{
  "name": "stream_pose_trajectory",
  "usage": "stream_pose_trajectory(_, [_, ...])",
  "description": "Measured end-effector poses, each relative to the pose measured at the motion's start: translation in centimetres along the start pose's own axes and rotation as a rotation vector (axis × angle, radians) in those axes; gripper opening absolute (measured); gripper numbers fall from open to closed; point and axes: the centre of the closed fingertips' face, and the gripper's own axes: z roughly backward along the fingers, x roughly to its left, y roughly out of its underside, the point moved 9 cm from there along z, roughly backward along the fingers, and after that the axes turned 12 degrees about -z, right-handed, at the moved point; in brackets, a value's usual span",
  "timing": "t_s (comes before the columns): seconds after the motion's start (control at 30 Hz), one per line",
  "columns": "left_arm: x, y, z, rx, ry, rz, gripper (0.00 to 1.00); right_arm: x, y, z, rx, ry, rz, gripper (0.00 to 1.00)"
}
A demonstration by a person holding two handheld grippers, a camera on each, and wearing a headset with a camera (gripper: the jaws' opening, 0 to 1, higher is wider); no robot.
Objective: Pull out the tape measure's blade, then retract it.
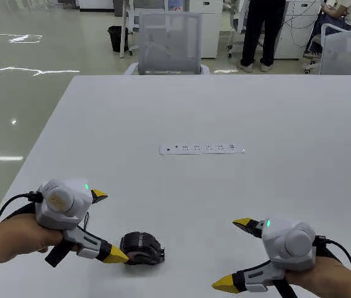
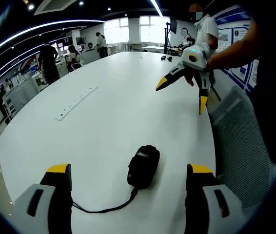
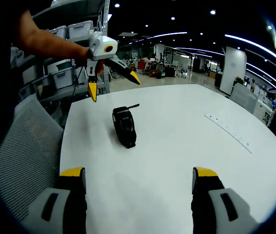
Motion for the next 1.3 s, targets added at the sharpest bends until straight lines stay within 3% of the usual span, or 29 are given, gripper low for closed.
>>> stream_pose_trajectory(0.33, [0.5, -0.7, -2.0, 0.045, 0.044, -0.057, 0.94, 0.5, -1.5, -2.9, 0.036, -0.080, 0.073, 0.89])
stream_pose_trajectory(0.5, [0.7, -1.1, -2.7, 0.074, 0.053, -0.119, 0.89, 0.6, -2.4, -4.1, 0.034, -0.100, 0.084, 0.84])
stream_pose_trajectory(0.8, [0.4, -2.0, -3.8, 0.105, 0.133, -0.142, 0.84, 1.1, -4.0, -6.6, 0.064, -0.149, 0.151, 0.79])
stream_pose_trajectory(0.93, [0.4, -1.8, -4.4, 0.134, 0.155, -0.175, 0.79, 0.9, -4.4, -7.8, 0.079, -0.166, 0.152, 0.77])
stream_pose_trajectory(1.3, [-0.2, -1.3, -6.0, 0.183, 0.216, -0.191, 0.70, 0.4, -4.0, -10.3, 0.129, -0.205, 0.159, 0.70])
